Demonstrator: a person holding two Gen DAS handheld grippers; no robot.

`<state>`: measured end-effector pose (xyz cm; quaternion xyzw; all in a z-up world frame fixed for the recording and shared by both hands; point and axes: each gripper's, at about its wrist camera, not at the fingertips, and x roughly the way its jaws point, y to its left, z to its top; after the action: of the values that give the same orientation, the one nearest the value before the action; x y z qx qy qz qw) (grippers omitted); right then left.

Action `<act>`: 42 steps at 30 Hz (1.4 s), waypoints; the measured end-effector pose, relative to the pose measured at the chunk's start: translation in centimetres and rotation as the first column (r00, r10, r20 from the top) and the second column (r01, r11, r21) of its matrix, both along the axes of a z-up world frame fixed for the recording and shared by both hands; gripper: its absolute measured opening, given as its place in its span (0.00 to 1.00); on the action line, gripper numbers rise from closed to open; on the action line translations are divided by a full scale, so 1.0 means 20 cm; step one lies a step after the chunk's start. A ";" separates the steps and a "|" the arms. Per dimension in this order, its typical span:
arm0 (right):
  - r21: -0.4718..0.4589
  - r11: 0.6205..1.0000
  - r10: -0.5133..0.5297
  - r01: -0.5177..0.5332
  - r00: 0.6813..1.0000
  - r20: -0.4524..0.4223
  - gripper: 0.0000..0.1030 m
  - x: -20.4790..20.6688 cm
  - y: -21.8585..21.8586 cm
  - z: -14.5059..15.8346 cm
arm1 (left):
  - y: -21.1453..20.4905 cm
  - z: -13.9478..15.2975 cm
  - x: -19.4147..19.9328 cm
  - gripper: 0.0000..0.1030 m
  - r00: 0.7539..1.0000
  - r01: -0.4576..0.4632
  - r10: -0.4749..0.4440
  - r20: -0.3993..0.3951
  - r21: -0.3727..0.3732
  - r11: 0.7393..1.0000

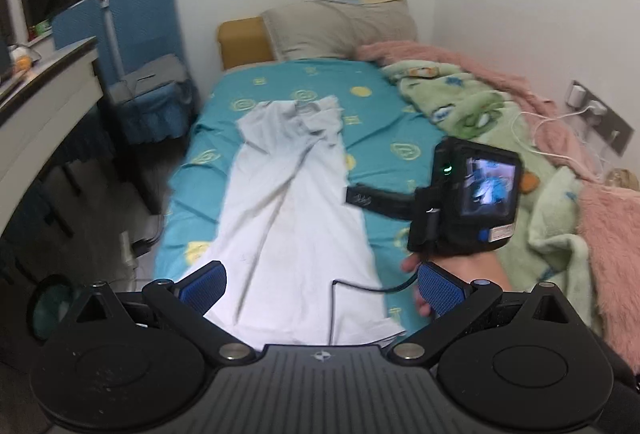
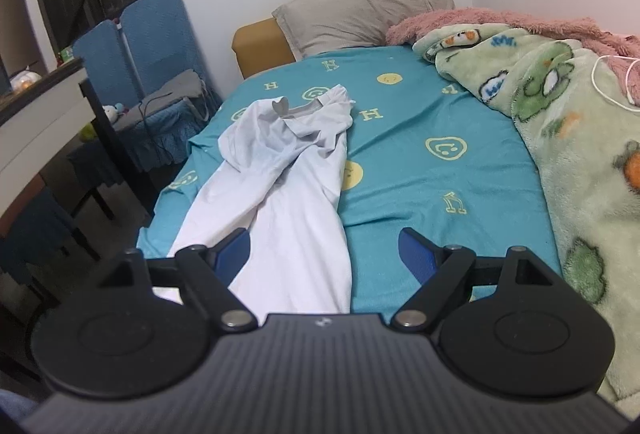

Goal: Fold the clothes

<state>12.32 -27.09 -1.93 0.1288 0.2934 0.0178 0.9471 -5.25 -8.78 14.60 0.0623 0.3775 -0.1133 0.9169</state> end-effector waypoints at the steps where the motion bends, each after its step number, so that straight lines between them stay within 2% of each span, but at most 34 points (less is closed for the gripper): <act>1: -0.003 1.000 0.004 -0.004 1.000 0.000 0.80 -0.01 0.00 0.00 | 0.01 -0.03 0.03 1.00 1.000 0.001 -0.001 0.006 -0.017 1.000; 4: -0.003 1.000 0.009 -0.009 1.000 -0.019 0.80 -0.05 0.01 -0.01 | 0.11 -0.17 0.14 1.00 1.000 -0.003 0.004 0.020 -0.060 0.998; 7: 0.024 1.000 0.009 -0.008 0.999 -0.034 0.80 -0.09 0.02 -0.04 | 0.25 -0.37 0.33 1.00 0.996 -0.022 0.019 0.093 0.029 0.999; 9: 0.034 0.999 0.008 -0.007 0.999 -0.044 0.80 -0.10 0.03 -0.07 | 0.35 -0.51 0.49 1.00 0.995 -0.052 0.043 0.092 0.101 0.994; 11: 0.049 0.999 0.027 -0.024 0.997 -0.074 0.80 -0.06 0.05 -0.11 | 0.48 -0.63 0.66 0.99 0.997 -0.080 0.077 0.027 0.099 0.992; 13: 0.064 0.997 0.045 -0.039 0.994 -0.103 0.80 -0.02 0.08 -0.14 | 0.61 -0.74 0.82 0.97 0.993 -0.086 0.090 -0.082 0.047 0.995; 15: 0.075 0.996 0.054 -0.045 0.991 -0.123 0.80 0.00 0.08 -0.17 | 0.72 -0.84 0.96 0.95 0.974 -0.075 0.071 -0.215 -0.011 0.997; 16: 0.081 0.996 0.058 -0.048 0.989 -0.133 0.80 0.01 0.08 -0.18 | 0.79 -0.89 1.03 0.89 0.961 -0.078 0.064 -0.269 -0.043 0.996; 20: 0.098 0.994 0.068 -0.053 0.985 -0.156 0.80 0.05 0.08 -0.22 | 1.06 -1.01 1.19 0.91 0.918 -0.163 0.076 -0.390 -0.195 0.967; 22: 0.125 0.991 0.066 -0.045 0.983 -0.170 0.80 0.06 0.06 -0.24 | 1.14 -1.05 1.24 0.90 0.899 -0.176 0.066 -0.433 -0.219 0.960; 24: 0.158 0.987 0.066 -0.036 0.980 -0.187 0.80 0.08 0.04 -0.25 | 1.19 -1.09 1.28 0.89 0.892 -0.139 0.024 -0.452 -0.223 0.965; 27: 0.188 0.982 0.053 -0.015 0.979 -0.198 0.80 0.10 0.02 -0.27 | 1.21 -1.16 1.29 0.73 0.877 -0.025 -0.067 -0.476 -0.184 0.983; 30: 0.200 0.980 0.035 0.003 0.982 -0.188 0.80 0.09 0.01 -0.26 | 1.28 -1.25 1.28 0.68 0.859 0.004 -0.098 -0.502 -0.185 0.983; 33: 0.202 0.979 0.023 0.013 0.984 -0.175 0.80 0.10 -0.01 -0.25 | 1.34 -1.30 1.28 0.51 0.837 0.009 -0.137 -0.529 -0.238 0.971; 35: 0.209 0.978 0.020 0.018 0.984 -0.178 0.80 0.11 -0.01 -0.26 | 1.33 -1.29 1.27 0.43 0.833 0.058 -0.188 -0.521 -0.255 0.965; 37: 0.213 0.977 0.018 0.023 0.982 -0.187 0.80 0.12 -0.02 -0.27 | 1.29 -1.28 1.25 0.23 0.818 0.131 -0.237 -0.525 -0.231 0.964; 40: 0.215 0.976 0.004 0.036 0.983 -0.184 0.80 0.13 -0.02 -0.26 | 1.23 -1.23 1.21 0.07 0.816 0.203 -0.263 -0.515 -0.171 0.964; 42: 0.216 0.976 -0.002 0.041 0.984 -0.177 0.80 0.13 -0.03 -0.26 | 1.18 -1.18 1.18 0.02 0.825 0.220 -0.259 -0.502 -0.137 0.966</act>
<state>15.00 -27.66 -7.08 0.2366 0.3704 0.0283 0.8978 18.31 14.91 -9.06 0.0428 0.5938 -0.2538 0.7623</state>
